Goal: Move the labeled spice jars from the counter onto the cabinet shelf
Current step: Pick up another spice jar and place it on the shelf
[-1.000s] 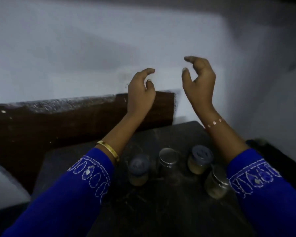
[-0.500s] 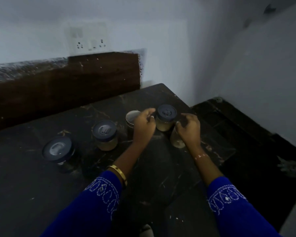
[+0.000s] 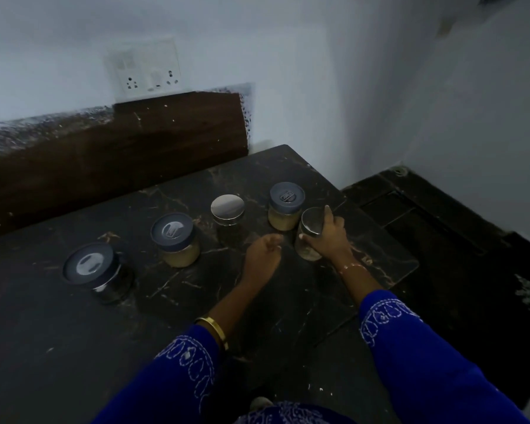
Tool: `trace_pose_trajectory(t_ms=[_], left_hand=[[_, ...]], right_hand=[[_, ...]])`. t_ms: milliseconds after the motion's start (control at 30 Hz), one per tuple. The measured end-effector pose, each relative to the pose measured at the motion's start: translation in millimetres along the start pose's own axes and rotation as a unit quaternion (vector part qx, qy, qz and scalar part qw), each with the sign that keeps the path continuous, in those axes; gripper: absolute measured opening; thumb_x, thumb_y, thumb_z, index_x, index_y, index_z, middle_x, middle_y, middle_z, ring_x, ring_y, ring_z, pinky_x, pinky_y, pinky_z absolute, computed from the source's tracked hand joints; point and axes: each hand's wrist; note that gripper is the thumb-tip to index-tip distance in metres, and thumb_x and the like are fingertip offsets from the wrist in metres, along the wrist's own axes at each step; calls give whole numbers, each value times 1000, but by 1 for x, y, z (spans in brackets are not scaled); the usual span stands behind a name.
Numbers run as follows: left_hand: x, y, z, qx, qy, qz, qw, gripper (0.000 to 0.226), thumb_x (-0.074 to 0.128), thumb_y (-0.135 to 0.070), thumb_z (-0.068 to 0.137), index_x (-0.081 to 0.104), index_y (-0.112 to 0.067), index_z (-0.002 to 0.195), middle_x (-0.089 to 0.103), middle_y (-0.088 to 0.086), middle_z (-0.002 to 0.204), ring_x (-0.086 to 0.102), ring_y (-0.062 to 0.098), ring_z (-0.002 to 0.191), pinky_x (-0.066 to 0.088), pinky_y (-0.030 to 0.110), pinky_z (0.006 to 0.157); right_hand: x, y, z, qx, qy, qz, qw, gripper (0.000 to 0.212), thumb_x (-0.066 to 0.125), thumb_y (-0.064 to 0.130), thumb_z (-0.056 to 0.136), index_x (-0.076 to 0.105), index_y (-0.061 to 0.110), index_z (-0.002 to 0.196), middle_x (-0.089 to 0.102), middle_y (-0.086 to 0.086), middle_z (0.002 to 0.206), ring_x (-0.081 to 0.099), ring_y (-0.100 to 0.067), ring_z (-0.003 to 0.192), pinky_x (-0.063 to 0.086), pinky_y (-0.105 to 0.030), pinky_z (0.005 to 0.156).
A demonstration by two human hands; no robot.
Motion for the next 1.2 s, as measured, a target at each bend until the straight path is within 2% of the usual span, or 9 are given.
trace_pose_trajectory(t_ms=[100,233,367,467,533,633,767,1000,1200], left_hand=[[0,5,1,-16,2,6,1000,32,46,-5,93,54,-8,124,61,10,122,52,-3,79,40,-3,61],[-3,9,1,-45,-31,-28,998,32,48,-8,93,54,-9,125,60,9,124,55,8,97,43,17,82],[-19,8,-5,-78,-80,-126,986,27,47,-11,94,58,-11,118,60,9,123,57,18,110,47,37,99],[-42,0,-9,-82,-122,-210,967,21,44,-15,95,59,-15,109,61,11,117,60,23,107,51,41,94],[-61,-7,-11,-110,-115,-281,946,20,40,-22,97,58,-18,106,60,13,118,60,25,104,51,43,92],[-87,-14,-19,-160,-14,-443,882,29,33,-38,98,54,-21,108,58,13,113,58,28,101,50,46,85],[-114,-14,-24,-198,59,-541,815,50,30,-57,92,56,-17,107,58,20,111,55,37,105,47,52,80],[-120,-15,-25,-87,-154,-422,889,43,48,-36,92,45,-16,131,56,12,123,60,26,105,53,44,89],[-137,-13,-39,-3,-205,-368,907,39,47,-28,94,48,-20,132,53,7,131,55,24,114,48,49,98]], right_hand=[[0,-3,6,-2,-16,15,1000,99,75,32,75,11,19,149,23,-16,146,32,-35,133,37,-47,108],[10,2,3,-18,-62,25,998,92,77,39,69,26,18,143,34,-13,140,40,-32,128,41,-43,101],[16,28,-10,-79,-72,191,976,77,76,33,70,38,19,136,46,-7,131,49,-22,117,43,-36,98],[21,60,-15,-73,-30,299,951,80,78,32,67,35,28,135,49,3,123,51,-15,116,44,-34,97],[18,76,-18,-79,-22,328,941,71,78,38,66,40,34,125,50,7,116,54,-14,109,47,-31,90],[7,93,-27,-113,124,426,889,47,72,27,76,46,30,115,50,-4,122,56,-23,108,52,-42,90],[11,113,-41,-145,189,503,831,47,66,29,74,51,18,118,54,-15,127,56,-28,111,50,-42,92],[27,147,-57,-98,132,496,852,37,56,27,90,40,22,123,58,0,103,61,-15,93,54,-30,77],[37,164,-72,-97,171,539,819,43,52,24,92,40,20,133,58,-8,122,60,-25,110,53,-39,87]])
Point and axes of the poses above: each hand's wrist, its own z-axis towards the middle knuckle, its own x-axis out of the palm, y = z × x
